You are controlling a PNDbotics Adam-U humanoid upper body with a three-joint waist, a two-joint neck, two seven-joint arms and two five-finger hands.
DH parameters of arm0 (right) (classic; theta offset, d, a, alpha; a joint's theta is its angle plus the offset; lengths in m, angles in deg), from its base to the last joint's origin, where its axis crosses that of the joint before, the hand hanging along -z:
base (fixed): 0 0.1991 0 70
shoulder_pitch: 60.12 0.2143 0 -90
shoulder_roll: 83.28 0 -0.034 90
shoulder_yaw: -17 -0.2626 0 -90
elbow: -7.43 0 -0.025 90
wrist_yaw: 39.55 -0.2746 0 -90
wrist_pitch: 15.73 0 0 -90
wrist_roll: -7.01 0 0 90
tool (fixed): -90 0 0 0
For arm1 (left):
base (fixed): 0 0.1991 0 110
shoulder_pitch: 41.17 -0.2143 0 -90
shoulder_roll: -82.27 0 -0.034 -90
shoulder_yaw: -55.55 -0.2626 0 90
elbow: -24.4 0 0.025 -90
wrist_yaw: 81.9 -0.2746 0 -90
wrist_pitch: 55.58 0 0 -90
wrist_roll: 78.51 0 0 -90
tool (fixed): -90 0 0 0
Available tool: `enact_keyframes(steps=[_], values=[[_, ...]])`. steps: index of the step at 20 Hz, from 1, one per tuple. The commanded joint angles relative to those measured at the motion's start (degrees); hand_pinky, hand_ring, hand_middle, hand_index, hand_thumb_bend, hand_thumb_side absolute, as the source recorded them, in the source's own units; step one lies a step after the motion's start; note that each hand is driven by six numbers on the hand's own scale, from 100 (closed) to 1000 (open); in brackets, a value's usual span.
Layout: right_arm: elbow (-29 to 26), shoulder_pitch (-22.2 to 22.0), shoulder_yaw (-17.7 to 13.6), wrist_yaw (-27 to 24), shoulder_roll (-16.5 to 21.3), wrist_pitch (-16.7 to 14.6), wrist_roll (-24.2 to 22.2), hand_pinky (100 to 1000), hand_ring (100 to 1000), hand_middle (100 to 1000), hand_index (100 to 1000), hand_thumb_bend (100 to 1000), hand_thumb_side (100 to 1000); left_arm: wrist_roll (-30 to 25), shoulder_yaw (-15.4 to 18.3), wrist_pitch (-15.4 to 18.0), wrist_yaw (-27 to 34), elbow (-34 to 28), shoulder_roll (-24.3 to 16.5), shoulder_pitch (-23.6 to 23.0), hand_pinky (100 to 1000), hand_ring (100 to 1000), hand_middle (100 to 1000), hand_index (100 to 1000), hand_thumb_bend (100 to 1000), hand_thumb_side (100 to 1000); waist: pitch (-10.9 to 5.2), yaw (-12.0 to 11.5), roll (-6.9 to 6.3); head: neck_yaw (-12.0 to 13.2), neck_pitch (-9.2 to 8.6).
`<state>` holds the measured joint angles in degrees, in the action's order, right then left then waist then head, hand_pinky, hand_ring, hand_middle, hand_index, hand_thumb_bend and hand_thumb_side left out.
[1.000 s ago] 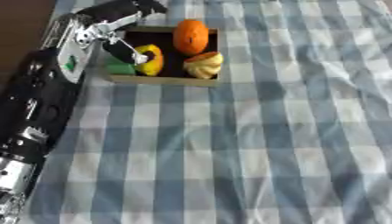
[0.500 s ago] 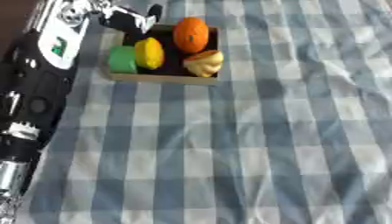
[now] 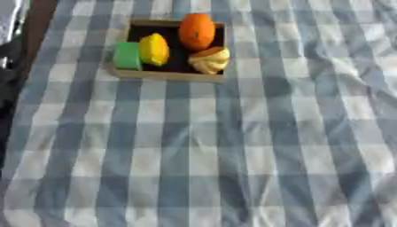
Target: Pick up objects on the table and place them in the box.
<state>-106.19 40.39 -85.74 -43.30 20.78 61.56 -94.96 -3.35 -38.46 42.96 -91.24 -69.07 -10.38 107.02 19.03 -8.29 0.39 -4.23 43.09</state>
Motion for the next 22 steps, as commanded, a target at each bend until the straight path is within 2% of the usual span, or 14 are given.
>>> enact_keyframes(steps=[1,4,7,13,16,22], values=[[-1.0,0.0,-1.0,-0.7,1.9,-0.5,0.9,1000,1000,466,908,100,470,4.9,1.8,-0.1,5.6,-7.5,-4.2,-2.7,785,847,762,867,100,570,-2.38,-0.2,0.27,-0.6,0.33],[-1.0,-0.3,-1.2,-1.1,2.0,-1.1,1.7,1000,1000,468,907,100,470,10.8,2.9,1.0,11.1,-12.7,-7.1,-9.5,777,840,756,866,100,582,-2.75,-0.5,0.29,-0.7,0.35],[-1.0,-0.5,-1.3,-1.3,2.0,-1.8,2.3,1000,1000,471,908,100,470,13.3,4.6,1.8,16.3,-15.5,-9.1,-17.3,762,822,737,856,100,570,-2.94,-0.6,0.47,-0.7,0.28],[-1.0,-1.1,-1.8,-2.5,1.8,-4.0,3.8,1000,1000,478,910,100,470,16.2,10.0,3.7,21.5,-20.0,-8.7,-32.0,743,805,716,844,100,571,-3.2,-1.0,1.16,-1.3,0.17],[-1.0,-1.3,-1.7,-3.5,1.6,-5.2,3.9,1000,1000,481,911,100,470,16.6,11.9,3.9,22.2,-20.9,-7.2,-36.4,738,801,712,841,100,576,-3.39,-1.2,1.45,-1.3,0.2],[-1.0,-1.6,-1.6,-6.1,1.2,-7.8,3.6,1000,1000,479,924,100,470,15.9,13.9,5.1,21.5,-21.1,-4.5,-41.4,724,777,690,822,100,581,-3.52,-1.3,1.83,-1.3,0.21]])
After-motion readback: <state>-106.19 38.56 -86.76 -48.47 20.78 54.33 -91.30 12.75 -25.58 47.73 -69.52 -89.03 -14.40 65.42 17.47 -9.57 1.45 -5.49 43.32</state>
